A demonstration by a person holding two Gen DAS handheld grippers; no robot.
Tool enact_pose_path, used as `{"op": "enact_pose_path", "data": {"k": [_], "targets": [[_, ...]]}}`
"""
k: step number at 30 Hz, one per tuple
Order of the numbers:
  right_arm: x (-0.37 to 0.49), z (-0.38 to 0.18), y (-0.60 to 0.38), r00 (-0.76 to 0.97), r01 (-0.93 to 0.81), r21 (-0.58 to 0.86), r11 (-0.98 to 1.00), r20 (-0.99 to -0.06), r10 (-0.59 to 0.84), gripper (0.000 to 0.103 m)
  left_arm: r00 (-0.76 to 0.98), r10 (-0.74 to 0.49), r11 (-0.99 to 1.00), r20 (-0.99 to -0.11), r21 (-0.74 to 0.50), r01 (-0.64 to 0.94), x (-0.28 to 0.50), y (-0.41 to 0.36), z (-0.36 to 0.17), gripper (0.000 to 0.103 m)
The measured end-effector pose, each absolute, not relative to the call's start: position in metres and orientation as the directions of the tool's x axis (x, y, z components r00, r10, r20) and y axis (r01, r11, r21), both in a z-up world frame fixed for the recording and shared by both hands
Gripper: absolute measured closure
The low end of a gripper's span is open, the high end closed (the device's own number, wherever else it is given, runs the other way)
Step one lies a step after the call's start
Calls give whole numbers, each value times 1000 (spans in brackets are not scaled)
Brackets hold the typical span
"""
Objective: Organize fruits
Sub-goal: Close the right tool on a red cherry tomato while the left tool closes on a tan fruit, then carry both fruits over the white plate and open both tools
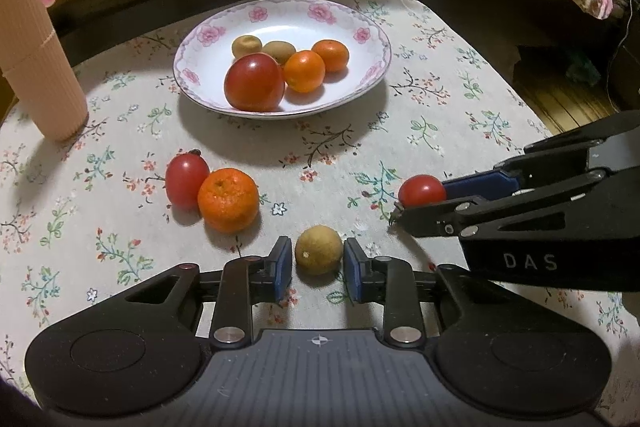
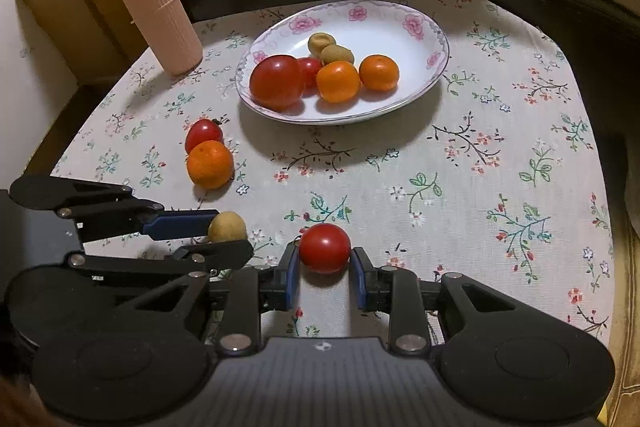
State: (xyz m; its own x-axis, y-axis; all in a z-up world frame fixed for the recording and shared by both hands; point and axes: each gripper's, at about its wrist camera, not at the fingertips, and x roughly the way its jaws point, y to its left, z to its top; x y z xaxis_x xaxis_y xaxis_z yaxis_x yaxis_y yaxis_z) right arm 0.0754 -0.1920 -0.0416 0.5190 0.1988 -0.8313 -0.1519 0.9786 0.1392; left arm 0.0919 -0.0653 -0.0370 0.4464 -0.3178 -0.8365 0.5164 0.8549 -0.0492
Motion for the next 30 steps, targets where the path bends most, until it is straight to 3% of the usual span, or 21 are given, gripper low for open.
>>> {"op": "enact_pose_path", "data": {"k": [30], "targets": [[82,-22,-186,572,-146,155,977,-793,212,73,527,-338,880,-780,-62,472,104,-56,-5,72]]}}
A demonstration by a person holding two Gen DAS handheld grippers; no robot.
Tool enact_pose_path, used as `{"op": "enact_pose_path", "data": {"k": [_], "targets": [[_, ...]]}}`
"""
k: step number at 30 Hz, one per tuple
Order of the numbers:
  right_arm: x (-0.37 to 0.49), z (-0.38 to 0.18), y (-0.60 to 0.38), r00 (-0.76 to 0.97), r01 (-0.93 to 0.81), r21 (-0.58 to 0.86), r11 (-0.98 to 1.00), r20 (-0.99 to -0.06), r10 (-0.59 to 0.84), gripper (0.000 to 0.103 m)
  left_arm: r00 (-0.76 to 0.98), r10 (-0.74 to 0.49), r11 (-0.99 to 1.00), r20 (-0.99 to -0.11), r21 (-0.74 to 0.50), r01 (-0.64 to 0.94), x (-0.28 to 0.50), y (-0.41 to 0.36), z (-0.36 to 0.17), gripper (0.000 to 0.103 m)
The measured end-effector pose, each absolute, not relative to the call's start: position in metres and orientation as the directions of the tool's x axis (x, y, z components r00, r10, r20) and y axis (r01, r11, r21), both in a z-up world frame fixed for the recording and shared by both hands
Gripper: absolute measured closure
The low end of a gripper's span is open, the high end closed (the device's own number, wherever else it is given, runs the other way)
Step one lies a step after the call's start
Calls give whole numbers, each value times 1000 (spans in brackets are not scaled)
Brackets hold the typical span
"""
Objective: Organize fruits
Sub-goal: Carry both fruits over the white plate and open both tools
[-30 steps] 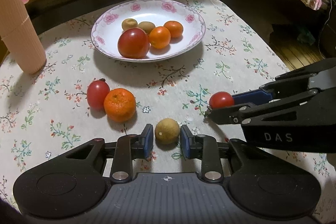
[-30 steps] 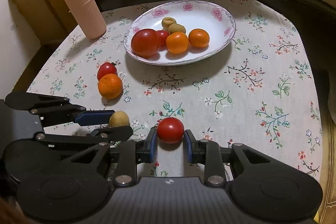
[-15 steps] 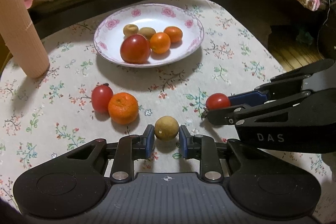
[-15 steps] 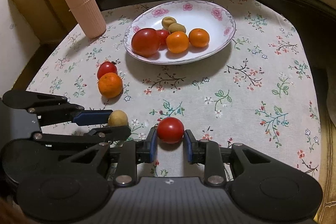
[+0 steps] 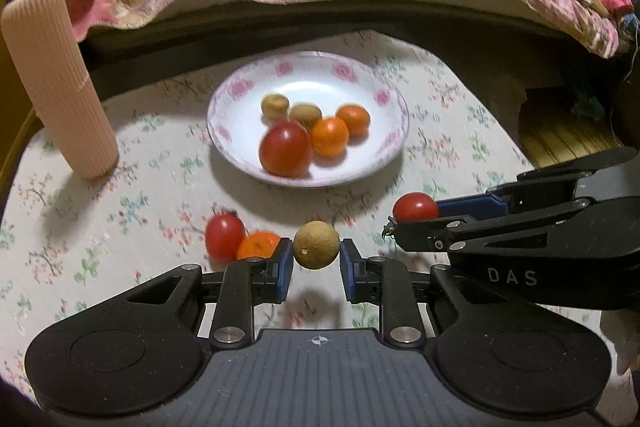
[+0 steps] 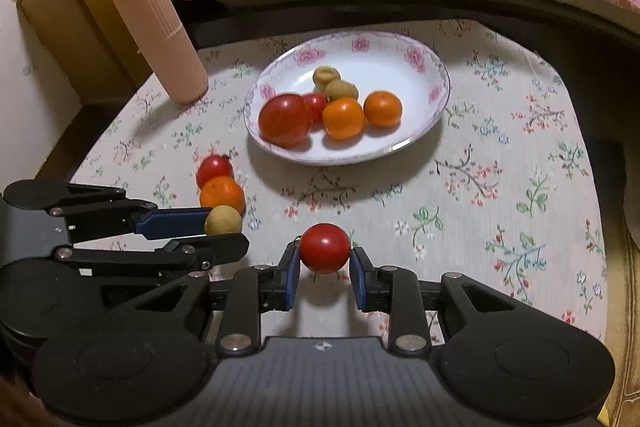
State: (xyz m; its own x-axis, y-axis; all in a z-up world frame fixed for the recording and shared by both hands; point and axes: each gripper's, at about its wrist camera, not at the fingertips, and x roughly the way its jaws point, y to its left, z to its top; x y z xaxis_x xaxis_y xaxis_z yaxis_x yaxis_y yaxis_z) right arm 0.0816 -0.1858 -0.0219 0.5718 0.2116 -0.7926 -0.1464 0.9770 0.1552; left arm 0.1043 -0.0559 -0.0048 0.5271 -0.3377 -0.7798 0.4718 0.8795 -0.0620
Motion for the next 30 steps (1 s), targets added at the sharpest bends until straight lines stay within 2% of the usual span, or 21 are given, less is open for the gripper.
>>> {"op": "enact_pose_path", "data": {"k": [11,30], "targets": [[116,-2,-189,632,-96,184,978,-748,203,73,578,-326,896,-748,-50,441,146,-59,7,72],[166,-7,-194,664,-55,198,979,-725,184,72,623,-321,907,-714,-43,418,189,-65,5,72]]}}
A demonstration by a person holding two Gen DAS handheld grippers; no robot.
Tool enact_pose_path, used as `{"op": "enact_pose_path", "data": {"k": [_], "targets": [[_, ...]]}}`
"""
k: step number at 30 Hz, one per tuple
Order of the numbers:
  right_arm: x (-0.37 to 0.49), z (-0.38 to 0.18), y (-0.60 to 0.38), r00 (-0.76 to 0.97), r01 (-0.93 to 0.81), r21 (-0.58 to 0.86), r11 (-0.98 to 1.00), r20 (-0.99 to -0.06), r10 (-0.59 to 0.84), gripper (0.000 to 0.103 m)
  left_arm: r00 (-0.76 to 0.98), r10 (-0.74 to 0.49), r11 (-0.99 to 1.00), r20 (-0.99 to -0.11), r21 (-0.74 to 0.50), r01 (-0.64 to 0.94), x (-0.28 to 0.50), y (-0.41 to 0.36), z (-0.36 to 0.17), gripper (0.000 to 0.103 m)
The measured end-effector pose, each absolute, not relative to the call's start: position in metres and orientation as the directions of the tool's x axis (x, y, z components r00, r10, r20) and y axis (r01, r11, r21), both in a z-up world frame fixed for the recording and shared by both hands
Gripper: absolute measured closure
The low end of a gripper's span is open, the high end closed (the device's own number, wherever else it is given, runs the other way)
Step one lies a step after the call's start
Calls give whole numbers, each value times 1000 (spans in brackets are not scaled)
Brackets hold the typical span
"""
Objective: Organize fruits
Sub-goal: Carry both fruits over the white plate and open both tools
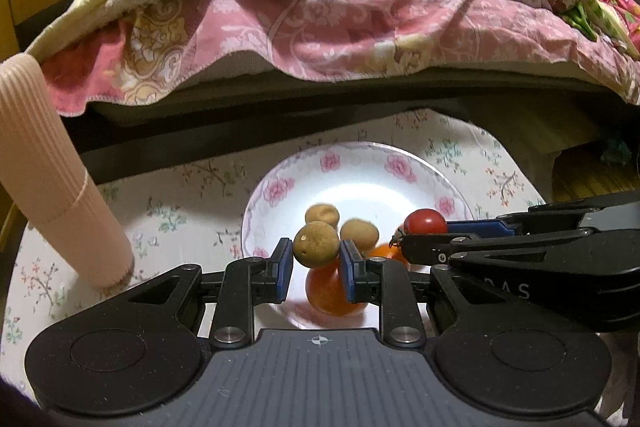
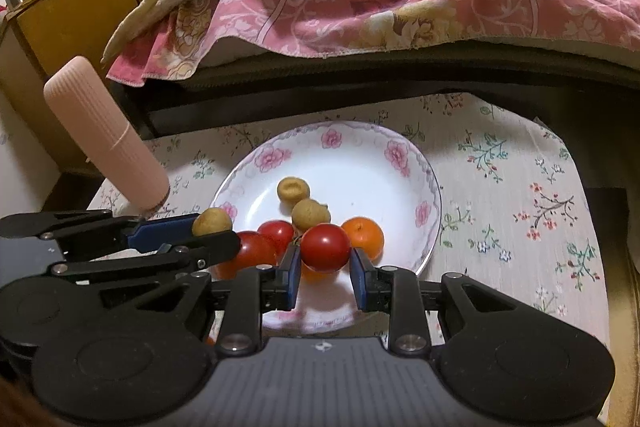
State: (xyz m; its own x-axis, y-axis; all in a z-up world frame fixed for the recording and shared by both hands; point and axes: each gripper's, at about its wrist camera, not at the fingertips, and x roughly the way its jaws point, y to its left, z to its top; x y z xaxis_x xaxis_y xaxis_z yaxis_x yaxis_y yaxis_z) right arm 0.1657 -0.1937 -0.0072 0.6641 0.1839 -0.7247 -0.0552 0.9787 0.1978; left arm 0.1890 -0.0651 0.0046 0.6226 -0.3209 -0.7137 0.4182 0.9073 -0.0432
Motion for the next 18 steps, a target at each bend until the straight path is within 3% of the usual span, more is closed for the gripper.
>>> {"op": "enact_pose_path", "data": {"k": [7,18], "targets": [[177,-8,-199,677,-34,205,978,-715,174,72,631,-331,907,-702,-53,417,198,-69,3,71],[189,-17,-201,685,-16,203,979,-711,158,72,621,-329,914,-712,-73,400,205,-63,-3,57]]}}
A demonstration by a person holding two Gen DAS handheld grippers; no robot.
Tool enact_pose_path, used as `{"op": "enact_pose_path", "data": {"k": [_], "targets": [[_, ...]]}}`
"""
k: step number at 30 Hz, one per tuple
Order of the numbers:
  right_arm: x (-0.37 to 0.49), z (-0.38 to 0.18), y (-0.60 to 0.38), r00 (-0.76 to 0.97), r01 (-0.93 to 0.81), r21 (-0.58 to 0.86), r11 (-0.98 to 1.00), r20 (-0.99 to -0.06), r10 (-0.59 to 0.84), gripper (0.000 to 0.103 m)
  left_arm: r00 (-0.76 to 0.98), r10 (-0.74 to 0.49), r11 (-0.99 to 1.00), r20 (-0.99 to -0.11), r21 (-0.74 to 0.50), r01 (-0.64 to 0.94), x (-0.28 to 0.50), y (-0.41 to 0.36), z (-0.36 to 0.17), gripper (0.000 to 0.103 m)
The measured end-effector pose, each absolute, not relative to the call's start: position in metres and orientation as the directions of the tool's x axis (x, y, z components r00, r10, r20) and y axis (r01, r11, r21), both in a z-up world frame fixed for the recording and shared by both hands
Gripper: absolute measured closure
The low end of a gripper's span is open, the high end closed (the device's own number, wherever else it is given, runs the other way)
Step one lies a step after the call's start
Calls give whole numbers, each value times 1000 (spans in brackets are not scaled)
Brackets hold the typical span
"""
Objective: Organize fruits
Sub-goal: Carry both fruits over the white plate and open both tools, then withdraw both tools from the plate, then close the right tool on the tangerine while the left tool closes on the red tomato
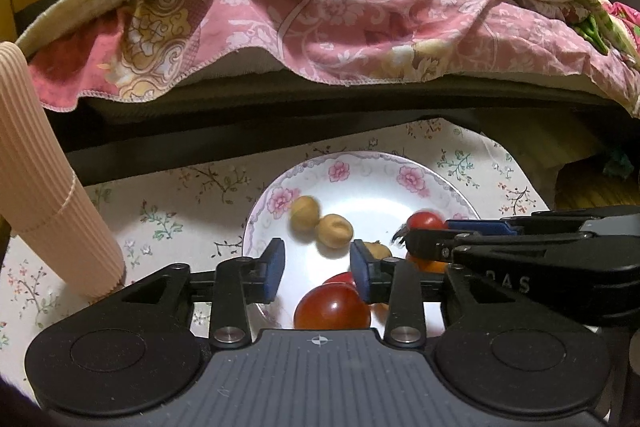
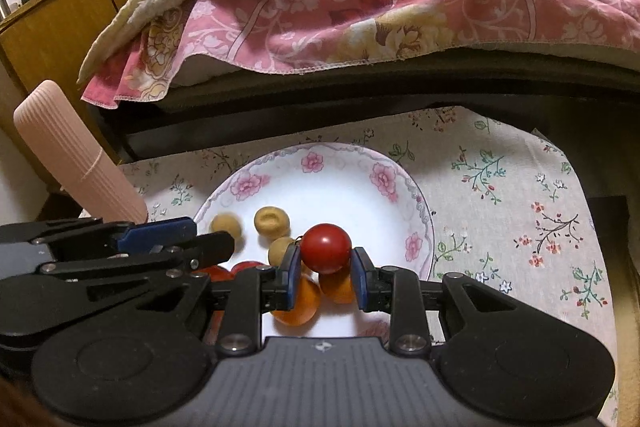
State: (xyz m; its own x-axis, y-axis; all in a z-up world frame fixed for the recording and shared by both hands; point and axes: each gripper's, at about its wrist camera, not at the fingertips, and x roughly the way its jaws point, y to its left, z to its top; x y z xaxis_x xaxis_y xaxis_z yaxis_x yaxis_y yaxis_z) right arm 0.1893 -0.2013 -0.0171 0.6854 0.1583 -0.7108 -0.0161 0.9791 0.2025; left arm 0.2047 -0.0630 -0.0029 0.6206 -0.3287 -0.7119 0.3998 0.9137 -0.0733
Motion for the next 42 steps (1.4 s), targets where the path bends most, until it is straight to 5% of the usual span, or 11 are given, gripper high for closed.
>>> {"op": "enact_pose_path", "data": {"k": [24,42], "targets": [[136,15,-180,699,-68,208,976,-688,195,67,612,-287,925,-737,-46,378,141,-19,31,39],[108,-32,-115,583,-251,172,952,-758,291,67,576,-257,942,-776,-68,330,122,42,12,37]]}}
